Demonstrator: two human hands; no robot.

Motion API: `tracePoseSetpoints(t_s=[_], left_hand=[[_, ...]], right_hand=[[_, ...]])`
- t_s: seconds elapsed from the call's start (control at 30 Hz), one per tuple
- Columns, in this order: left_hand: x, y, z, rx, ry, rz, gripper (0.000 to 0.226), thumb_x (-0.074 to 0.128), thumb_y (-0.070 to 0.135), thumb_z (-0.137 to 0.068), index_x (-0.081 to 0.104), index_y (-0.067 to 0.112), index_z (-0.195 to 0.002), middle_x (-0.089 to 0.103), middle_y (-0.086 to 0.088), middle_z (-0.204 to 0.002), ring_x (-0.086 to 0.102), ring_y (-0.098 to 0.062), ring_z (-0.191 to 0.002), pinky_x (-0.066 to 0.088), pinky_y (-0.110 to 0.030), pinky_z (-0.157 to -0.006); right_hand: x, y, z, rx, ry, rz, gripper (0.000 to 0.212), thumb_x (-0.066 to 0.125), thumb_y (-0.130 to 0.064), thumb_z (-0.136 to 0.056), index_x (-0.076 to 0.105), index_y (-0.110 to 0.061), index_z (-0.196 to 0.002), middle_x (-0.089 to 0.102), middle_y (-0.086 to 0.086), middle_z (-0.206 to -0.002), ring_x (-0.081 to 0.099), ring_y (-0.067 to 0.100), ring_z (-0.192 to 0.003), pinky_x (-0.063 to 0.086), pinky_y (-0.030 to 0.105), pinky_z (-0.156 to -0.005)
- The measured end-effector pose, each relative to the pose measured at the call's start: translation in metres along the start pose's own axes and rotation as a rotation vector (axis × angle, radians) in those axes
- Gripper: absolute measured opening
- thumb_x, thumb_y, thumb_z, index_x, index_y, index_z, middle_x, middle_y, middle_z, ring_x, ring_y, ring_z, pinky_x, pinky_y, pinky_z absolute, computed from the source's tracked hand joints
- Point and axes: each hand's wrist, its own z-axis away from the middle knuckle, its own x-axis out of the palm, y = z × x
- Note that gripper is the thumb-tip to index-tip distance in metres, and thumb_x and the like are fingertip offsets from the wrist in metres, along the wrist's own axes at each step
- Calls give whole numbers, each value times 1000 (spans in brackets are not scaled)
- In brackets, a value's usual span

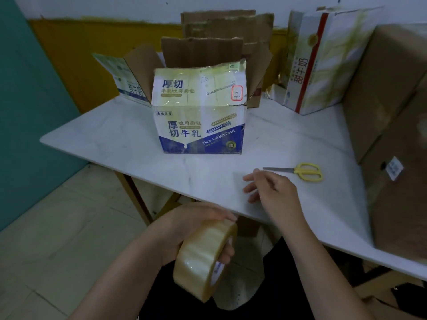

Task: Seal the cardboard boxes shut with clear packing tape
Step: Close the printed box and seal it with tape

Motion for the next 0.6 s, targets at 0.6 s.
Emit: tracePoseSetpoints(t_s=[0.6], left_hand=[[16,52,-1,423,157,-131,19,55,19,-102,65,19,-118,72,-6,-61,69,-17,-52,55,-24,-52]], right_hand=[[0,-91,-27,-195,-140,-73,22,62,-29,-95,79,-23,-83,75,-12,-80,65,-3,-74,44,9,-66]])
